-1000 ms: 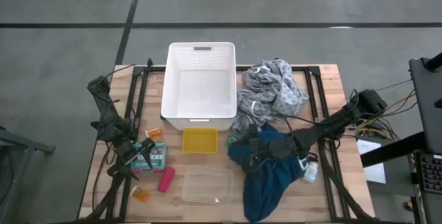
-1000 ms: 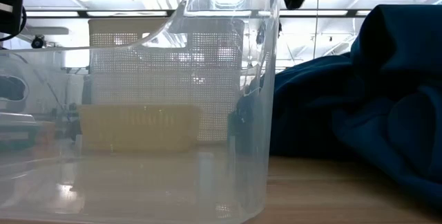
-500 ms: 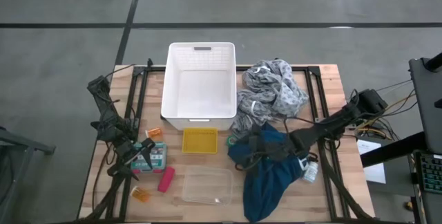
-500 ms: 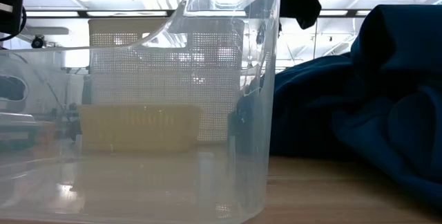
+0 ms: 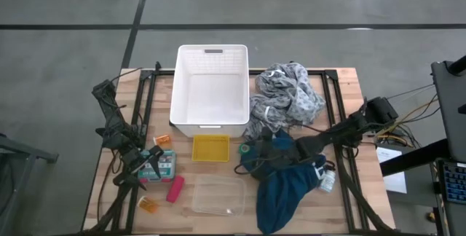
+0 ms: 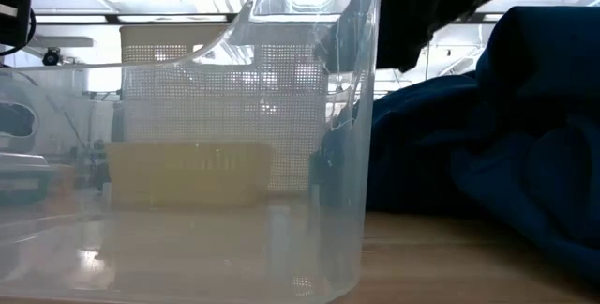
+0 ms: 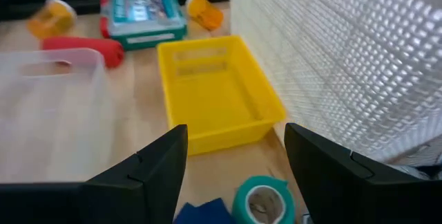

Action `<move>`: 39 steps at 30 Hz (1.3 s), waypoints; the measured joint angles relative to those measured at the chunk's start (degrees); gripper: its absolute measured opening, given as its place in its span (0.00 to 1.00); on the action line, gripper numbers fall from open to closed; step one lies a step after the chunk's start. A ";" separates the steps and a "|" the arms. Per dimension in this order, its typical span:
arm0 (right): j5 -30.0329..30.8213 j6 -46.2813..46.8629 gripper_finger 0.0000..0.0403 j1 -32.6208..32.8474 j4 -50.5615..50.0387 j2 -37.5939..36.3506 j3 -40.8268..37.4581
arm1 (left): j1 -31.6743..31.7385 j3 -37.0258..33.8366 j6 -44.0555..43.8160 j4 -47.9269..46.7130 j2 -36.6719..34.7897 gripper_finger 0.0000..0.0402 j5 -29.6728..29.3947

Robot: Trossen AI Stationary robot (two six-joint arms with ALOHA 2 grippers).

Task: Pick & Place Medicine items
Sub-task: Put the blue bandage into the yellow bin

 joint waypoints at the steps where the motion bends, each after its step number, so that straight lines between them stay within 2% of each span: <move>1: 0.38 0.02 0.59 -0.22 0.00 0.36 0.00 | 0.00 0.00 0.00 0.02 0.00 0.73 0.00; 15: 1.24 -1.73 0.59 -2.98 -0.04 4.38 0.02 | -0.01 0.00 0.00 0.00 0.00 0.73 0.00; 39: 1.06 -1.12 0.59 -3.16 -0.26 10.30 -0.02 | -0.02 0.00 0.00 0.02 0.00 0.73 0.00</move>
